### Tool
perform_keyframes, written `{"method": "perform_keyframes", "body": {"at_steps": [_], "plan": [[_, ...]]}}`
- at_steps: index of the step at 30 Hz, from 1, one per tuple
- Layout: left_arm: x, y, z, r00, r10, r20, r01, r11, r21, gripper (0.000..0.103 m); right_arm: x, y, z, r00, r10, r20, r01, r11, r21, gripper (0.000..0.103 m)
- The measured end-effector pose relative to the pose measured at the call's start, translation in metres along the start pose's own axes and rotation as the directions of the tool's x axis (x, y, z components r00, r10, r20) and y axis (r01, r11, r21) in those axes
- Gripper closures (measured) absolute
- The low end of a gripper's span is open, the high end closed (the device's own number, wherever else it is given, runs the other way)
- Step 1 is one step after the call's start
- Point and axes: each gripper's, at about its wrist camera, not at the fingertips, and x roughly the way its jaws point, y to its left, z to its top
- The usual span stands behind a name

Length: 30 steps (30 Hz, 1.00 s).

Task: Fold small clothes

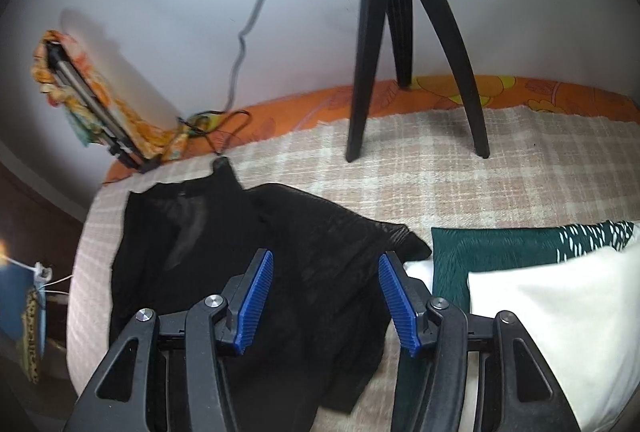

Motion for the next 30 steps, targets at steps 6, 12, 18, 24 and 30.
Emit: {"method": "perform_keyframes", "body": {"at_steps": [6, 12, 18, 24, 30], "plan": [[-0.004, 0.007, -0.004, 1.0, -0.022, 0.011, 0.023, 0.999, -0.041, 0.101, 0.029, -0.004, 0.005, 0.991, -0.121, -0.063, 0.121, 0.993, -0.012, 0.044], [-0.003, -0.004, -0.01, 1.0, -0.004, 0.007, 0.003, 0.999, 0.034, 0.101, 0.048, 0.005, 0.002, 0.97, -0.218, -0.108, 0.207, 0.973, -0.1, 0.043], [0.011, -0.017, -0.023, 0.998, 0.032, -0.059, -0.026, 0.994, 0.109, 0.085, 0.044, 0.002, 0.003, 0.977, -0.173, -0.123, 0.163, 0.983, -0.086, 0.042], [0.029, -0.047, -0.027, 0.99, 0.122, -0.067, -0.099, 0.957, 0.271, 0.055, 0.039, -0.008, 0.006, 0.983, -0.13, -0.126, 0.124, 0.991, -0.055, 0.043], [0.044, -0.059, -0.028, 0.98, 0.195, -0.029, -0.171, 0.912, 0.373, 0.056, 0.045, -0.003, 0.004, 0.979, -0.159, -0.127, 0.148, 0.985, -0.094, 0.039]]}}
